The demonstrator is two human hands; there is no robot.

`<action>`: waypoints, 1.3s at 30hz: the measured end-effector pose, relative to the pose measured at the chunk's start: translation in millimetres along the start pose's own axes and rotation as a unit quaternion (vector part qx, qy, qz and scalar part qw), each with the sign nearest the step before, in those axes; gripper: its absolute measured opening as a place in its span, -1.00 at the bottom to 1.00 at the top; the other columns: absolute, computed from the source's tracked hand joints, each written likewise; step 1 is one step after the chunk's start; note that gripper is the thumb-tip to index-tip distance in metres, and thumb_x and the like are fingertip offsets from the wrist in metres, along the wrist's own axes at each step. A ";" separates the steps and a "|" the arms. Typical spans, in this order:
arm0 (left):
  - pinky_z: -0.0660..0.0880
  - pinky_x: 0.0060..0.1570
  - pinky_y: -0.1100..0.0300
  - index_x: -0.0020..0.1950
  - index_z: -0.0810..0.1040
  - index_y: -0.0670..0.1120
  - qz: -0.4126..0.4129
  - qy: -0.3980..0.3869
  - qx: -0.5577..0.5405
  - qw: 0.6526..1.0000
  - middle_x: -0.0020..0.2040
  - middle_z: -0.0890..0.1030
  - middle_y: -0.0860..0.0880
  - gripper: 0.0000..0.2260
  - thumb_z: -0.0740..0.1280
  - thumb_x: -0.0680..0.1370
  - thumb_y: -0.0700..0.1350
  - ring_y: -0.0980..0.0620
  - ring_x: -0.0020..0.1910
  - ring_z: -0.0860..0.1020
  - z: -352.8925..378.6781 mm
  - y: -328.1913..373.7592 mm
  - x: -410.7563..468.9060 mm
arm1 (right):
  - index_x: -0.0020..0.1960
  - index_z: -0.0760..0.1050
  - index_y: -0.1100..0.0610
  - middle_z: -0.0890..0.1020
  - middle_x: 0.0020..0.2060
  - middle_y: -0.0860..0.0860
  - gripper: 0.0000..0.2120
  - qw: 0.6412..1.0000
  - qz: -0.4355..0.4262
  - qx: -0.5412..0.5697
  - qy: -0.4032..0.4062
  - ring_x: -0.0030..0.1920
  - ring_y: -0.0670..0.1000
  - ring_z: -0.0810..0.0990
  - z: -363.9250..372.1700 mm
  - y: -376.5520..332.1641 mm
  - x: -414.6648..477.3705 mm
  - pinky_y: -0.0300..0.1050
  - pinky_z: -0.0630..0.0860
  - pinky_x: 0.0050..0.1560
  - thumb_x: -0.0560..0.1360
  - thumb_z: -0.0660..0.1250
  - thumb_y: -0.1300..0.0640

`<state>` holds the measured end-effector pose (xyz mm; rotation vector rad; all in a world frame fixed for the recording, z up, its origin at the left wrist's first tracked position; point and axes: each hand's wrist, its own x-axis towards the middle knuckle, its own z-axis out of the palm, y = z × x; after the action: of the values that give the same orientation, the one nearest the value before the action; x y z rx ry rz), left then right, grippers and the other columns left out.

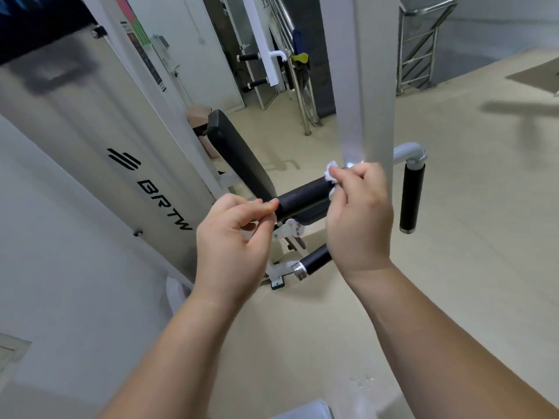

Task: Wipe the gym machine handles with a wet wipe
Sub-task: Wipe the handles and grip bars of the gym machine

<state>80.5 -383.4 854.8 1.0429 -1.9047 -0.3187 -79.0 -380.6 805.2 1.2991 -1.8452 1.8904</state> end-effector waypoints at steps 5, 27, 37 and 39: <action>0.48 0.01 0.44 0.01 0.72 -0.01 -0.002 0.005 -0.013 1.000 -0.13 0.60 0.03 -0.80 0.46 0.52 -0.30 0.22 0.01 0.62 -3.1 -4.3 -2.2 | 0.24 0.62 0.34 0.57 -0.10 0.18 -0.72 0.973 -0.183 0.039 -0.137 -0.14 0.17 0.58 -3.4 -28.6 -28.1 -0.07 0.55 -0.08 0.64 0.20 0.30; 0.52 -0.01 0.38 0.01 0.72 -0.01 -0.028 0.040 -0.069 0.996 -0.09 0.62 0.01 -0.83 0.45 0.54 -0.26 0.11 -0.01 0.64 2.2 -6.2 -9.8 | 0.19 0.65 0.31 0.56 -0.11 0.12 -0.77 0.971 -0.140 0.095 -0.171 -0.12 -0.03 0.53 -16.8 -26.0 -23.1 -0.32 0.50 -0.04 0.57 0.34 0.40; 0.54 -0.18 0.18 0.07 0.70 0.06 -0.121 0.145 -0.062 0.980 -0.19 0.59 0.05 -0.88 0.42 0.55 -0.04 0.00 -0.21 0.58 1.3 34.2 -44.7 | -0.07 0.62 0.25 0.60 -0.15 -0.03 -0.87 0.952 -0.070 0.238 -0.178 -0.06 -0.11 0.57 -31.5 -24.8 -7.2 -0.34 0.48 -0.07 0.48 0.42 0.44; 0.56 -0.25 0.13 0.08 0.70 0.07 -0.195 0.125 -0.147 0.962 -0.24 0.66 0.00 -0.88 0.42 0.59 -0.10 0.00 -0.30 0.63 10.5 43.9 -47.9 | -0.06 0.63 0.27 0.62 -0.12 0.00 -0.84 0.937 -0.094 0.262 -0.212 -0.02 -0.07 0.59 -29.6 -22.3 -9.0 -0.27 0.51 -0.01 0.46 0.39 0.48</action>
<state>59.4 -321.7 846.2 1.1887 -1.3698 -0.6415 -71.6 -346.1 819.7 2.1134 -1.3274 2.2073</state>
